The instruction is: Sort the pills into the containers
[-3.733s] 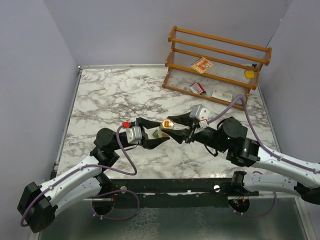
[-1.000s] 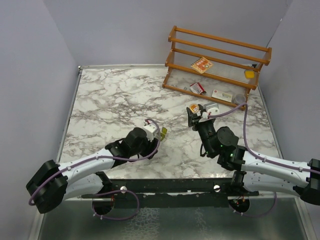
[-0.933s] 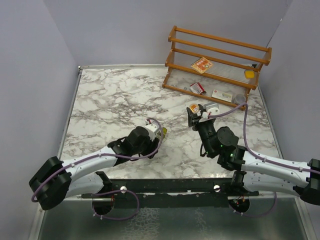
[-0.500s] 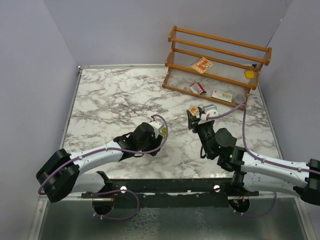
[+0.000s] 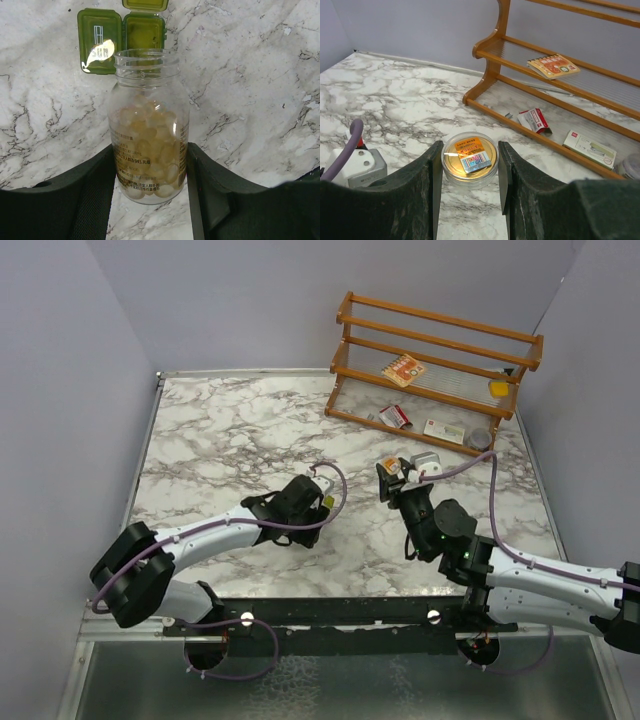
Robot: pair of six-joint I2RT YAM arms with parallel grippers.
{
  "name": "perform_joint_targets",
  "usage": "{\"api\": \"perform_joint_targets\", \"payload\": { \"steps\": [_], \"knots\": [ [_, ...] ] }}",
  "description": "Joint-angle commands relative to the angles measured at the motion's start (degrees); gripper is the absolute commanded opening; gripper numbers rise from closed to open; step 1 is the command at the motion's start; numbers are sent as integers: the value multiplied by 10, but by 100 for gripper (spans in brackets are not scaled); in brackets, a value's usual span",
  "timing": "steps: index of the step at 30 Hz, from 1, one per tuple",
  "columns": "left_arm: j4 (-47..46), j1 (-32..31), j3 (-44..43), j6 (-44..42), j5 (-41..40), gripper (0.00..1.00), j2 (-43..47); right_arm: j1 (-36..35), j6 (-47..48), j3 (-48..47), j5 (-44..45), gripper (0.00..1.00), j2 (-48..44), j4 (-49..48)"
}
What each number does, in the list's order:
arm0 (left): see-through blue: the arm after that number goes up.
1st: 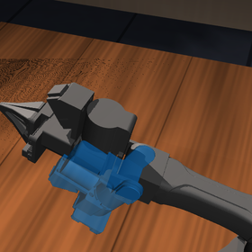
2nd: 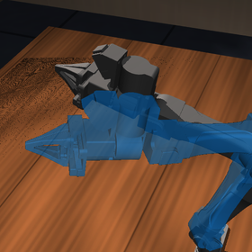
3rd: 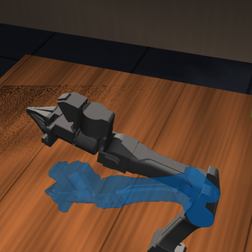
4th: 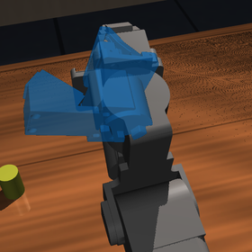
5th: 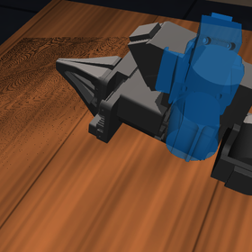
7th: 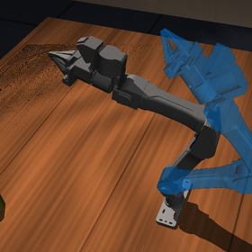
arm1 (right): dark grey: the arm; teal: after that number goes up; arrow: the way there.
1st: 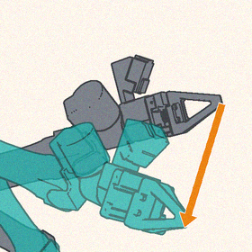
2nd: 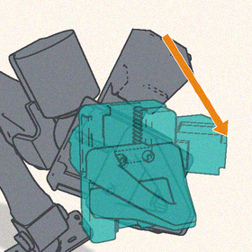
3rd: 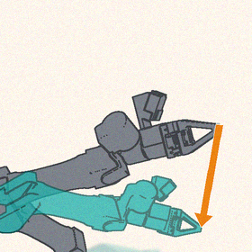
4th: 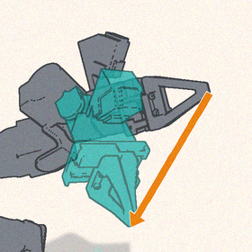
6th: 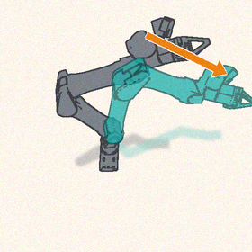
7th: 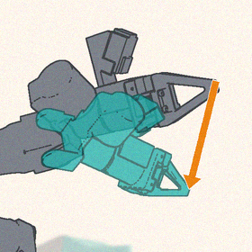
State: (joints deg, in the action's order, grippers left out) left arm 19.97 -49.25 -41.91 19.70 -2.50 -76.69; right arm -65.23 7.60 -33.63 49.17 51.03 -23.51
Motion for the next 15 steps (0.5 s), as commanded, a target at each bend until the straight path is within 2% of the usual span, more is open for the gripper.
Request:
{"api": "perform_joint_targets", "payload": {
  "steps": [1, 15],
  "knots": [
    [55, -3, -44, -1, -13, 0, -20, 0, -17, 8, 5, 1, -8, 9],
    [141, -2, -112, -20, -10, 0, -70, 1, -21, 20, 11, 1, -28, 14]
  ]
}}
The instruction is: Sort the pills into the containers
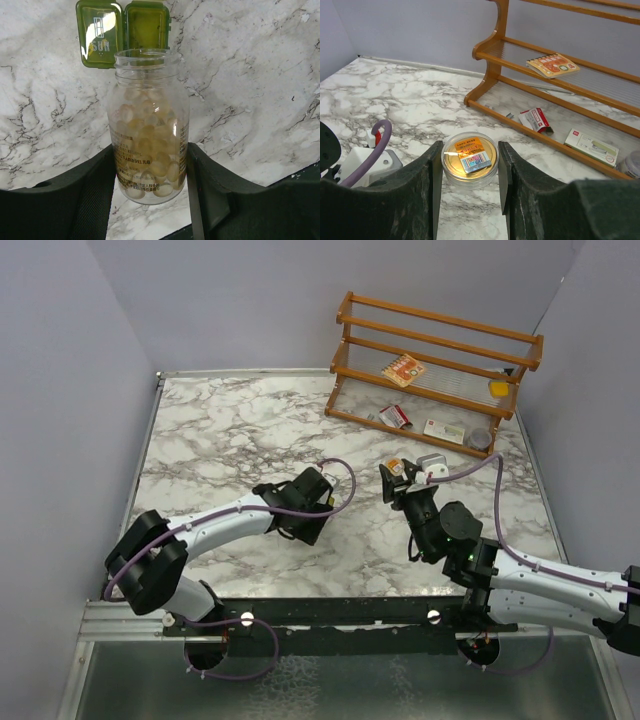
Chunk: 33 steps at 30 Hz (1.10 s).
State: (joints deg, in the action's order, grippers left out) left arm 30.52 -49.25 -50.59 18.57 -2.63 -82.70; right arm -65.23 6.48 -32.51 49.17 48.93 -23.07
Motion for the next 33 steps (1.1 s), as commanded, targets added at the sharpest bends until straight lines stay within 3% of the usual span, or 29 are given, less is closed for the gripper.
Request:
{"api": "perform_joint_targets", "payload": {
  "steps": [1, 33],
  "knots": [
    [40, -2, -28, -10, -9, 0, -12, 0, -10, 9, 11, 1, -7, 11],
    [181, 14, -166, -72, -3, 0, -109, 0, -9, 19, 12, 1, -23, 13]
  ]
}}
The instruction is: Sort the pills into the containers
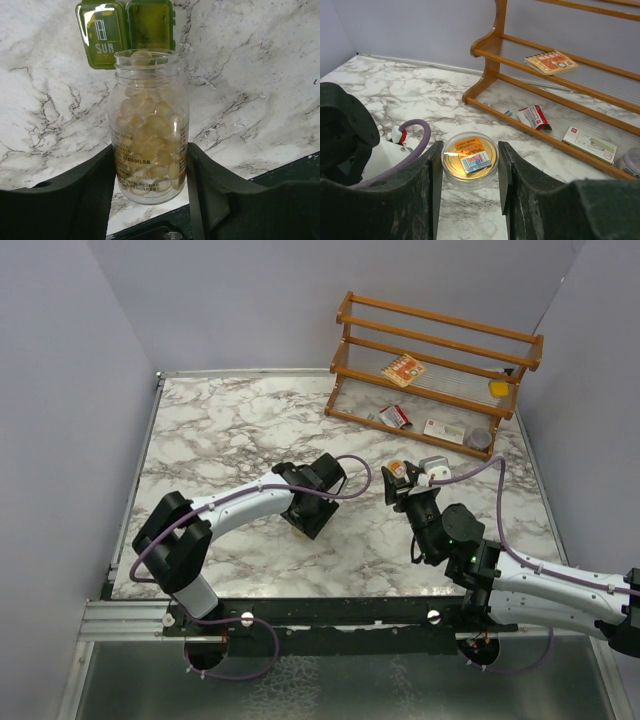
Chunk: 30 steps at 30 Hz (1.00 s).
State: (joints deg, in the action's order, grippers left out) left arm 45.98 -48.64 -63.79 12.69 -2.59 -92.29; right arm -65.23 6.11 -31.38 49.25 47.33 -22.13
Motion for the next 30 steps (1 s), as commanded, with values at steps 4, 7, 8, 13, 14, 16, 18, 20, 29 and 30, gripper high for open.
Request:
{"api": "perform_joint_targets", "payload": {
  "steps": [4, 7, 8, 13, 14, 16, 18, 20, 29, 30],
  "knots": [
    [30, 11, -51, -17, 0, 0, -22, 0, -8, 10, 12, 1, -9, 5],
    [35, 11, -59, -18, 2, 0, -29, 0, -7, 11, 14, 1, -13, 5],
    [37, 11, -61, -17, 1, 0, -30, 0, -7, 11, 14, 1, -15, 4],
    [51, 12, -69, -21, -3, 0, -35, 1, -5, 15, 15, 1, -21, 2],
    [54, 12, -70, -22, -4, 0, -35, 1, -5, 16, 16, 1, -21, 2],
    [61, 13, -74, -24, -5, 0, -38, 1, -6, 17, 16, 1, -22, 3],
    [75, 13, -83, -27, -5, 0, -41, 1, -6, 17, 16, 1, -22, 3],
    [89, 13, -93, -31, -9, 0, -44, 1, -7, 17, 16, 1, -23, 1],
    [108, 14, -110, -39, -10, 0, -63, 1, -6, 19, 19, 1, -28, 4],
    [108, 14, -110, -40, -8, 0, -65, 0, -6, 19, 19, 1, -28, 4]
  ]
}}
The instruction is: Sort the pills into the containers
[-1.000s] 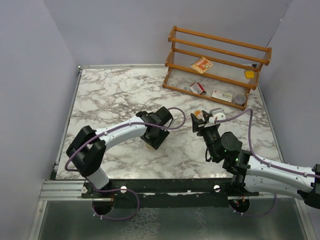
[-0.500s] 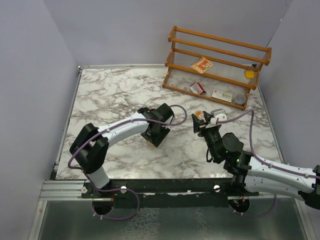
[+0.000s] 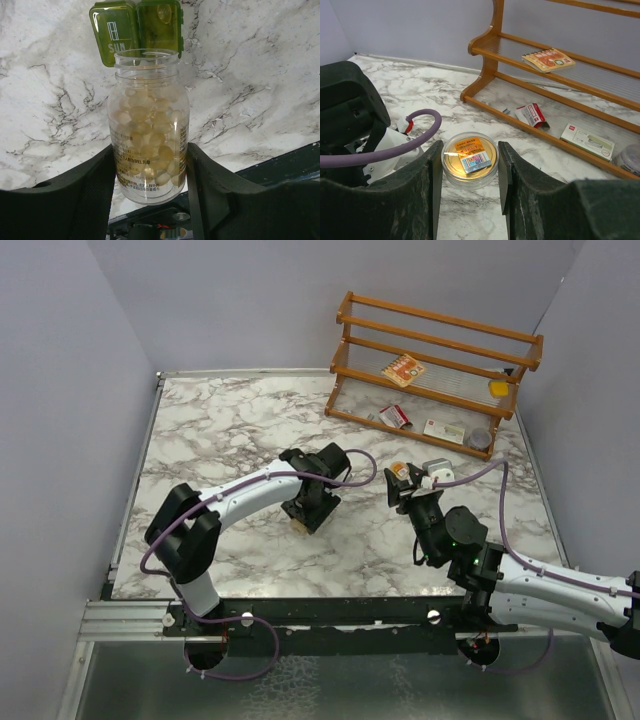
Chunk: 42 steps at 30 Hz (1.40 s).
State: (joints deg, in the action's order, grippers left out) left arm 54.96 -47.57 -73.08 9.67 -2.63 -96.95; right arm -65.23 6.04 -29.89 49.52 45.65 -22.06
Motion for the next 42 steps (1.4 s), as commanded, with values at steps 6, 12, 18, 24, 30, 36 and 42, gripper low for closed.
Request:
{"api": "perform_joint_targets", "payload": {
  "steps": [6, 12, 18, 24, 30, 36, 42],
  "knots": [
    [34, 3, -27, -21, -4, 0, -32, 1, -3, 3, 15, 1, -8, 1],
    [61, 3, -64, -38, -7, 0, -54, 0, -4, 3, 16, 1, -8, 2],
    [74, 3, -85, -44, -5, 0, -69, 0, -3, 6, 18, 1, -10, 0],
    [89, 4, -95, -49, -7, 0, -77, 1, -2, 7, 18, 1, -15, 2],
    [107, 4, -103, -52, -7, 0, -83, 1, -2, 7, 18, 1, -18, 2],
    [113, 15, -140, -43, -4, 0, -88, 1, -5, 9, 17, 1, -18, 1],
    [117, 15, -145, -43, 0, 0, -108, 1, -3, 10, 20, 1, -22, 2]
  ]
}}
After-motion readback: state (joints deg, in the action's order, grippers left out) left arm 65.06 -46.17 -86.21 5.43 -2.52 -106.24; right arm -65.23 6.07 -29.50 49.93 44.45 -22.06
